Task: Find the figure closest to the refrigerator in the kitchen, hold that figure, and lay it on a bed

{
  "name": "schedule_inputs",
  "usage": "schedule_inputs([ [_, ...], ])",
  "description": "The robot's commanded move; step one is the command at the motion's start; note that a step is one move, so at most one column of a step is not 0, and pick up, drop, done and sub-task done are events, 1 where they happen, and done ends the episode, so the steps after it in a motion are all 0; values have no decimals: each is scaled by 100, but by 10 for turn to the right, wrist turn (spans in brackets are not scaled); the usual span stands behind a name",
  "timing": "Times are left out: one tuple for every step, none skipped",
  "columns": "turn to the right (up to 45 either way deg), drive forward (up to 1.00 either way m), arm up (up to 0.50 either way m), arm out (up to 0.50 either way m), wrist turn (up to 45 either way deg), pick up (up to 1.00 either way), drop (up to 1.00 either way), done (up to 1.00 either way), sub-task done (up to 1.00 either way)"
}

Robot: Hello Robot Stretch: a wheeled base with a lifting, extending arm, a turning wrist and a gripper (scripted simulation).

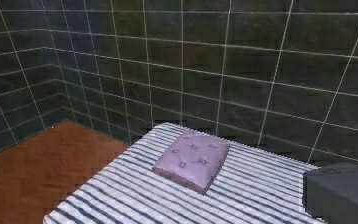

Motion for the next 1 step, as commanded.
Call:
schedule_inputs([
  [0,0,0,0,0,0,0,100,0],
])
